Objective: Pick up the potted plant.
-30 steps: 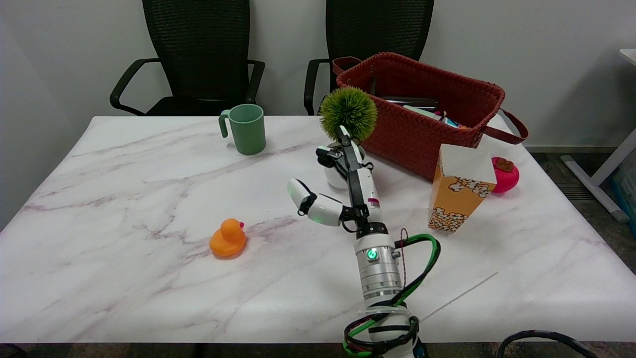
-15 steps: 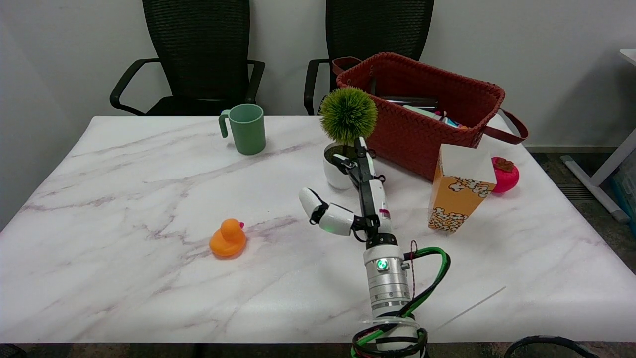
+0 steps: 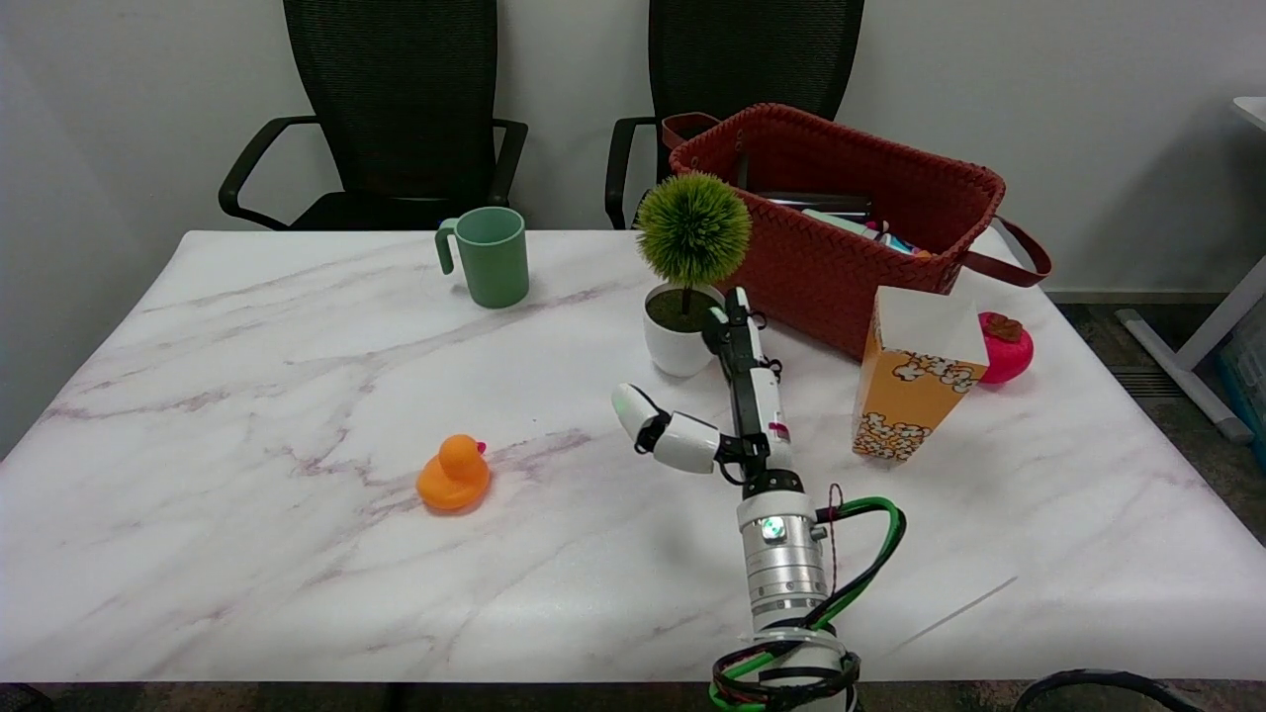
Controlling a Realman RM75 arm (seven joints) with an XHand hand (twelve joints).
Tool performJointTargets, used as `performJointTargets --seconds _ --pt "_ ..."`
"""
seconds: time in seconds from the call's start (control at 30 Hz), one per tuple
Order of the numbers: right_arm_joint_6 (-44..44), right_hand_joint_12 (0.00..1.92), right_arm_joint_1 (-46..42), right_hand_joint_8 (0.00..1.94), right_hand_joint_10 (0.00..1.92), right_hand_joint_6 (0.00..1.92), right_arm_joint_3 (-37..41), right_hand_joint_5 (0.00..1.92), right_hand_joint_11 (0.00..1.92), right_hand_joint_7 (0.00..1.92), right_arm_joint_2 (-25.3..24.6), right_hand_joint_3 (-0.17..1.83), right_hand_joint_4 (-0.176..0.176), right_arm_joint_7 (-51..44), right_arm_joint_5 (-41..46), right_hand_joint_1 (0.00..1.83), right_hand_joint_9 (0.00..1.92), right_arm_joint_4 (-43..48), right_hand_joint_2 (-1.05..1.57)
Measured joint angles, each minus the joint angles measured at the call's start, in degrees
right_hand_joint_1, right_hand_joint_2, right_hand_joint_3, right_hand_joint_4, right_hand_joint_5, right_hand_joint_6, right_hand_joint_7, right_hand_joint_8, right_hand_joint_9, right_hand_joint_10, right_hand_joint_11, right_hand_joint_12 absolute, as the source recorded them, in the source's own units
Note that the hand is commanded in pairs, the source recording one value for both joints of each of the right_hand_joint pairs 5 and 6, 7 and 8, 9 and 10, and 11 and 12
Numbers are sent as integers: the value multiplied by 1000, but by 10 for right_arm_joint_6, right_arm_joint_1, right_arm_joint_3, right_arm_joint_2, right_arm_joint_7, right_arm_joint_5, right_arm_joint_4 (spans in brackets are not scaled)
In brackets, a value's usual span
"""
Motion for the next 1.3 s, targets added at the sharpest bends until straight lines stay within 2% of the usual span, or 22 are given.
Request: performJointTargets --seconds 0.13,0.53,0.83,1.03,1.3 --pt "-11 0 0 0 80 0 10 0 0 0 0 706 0 0 4 1002 80 -2 381" --pt "-46 0 7 22 130 0 47 0 0 22 2 658 0 1 28 1004 130 -9 328" --pt "-62 0 26 0 65 0 68 0 0 0 7 390 0 1 45 1053 65 -27 171" --pt "-68 0 38 0 20 0 81 0 0 0 10 316 0 -1 59 1095 20 -37 138" --pt "-78 0 52 0 0 0 91 0 0 0 12 333 0 -2 76 1107 0 -50 112"
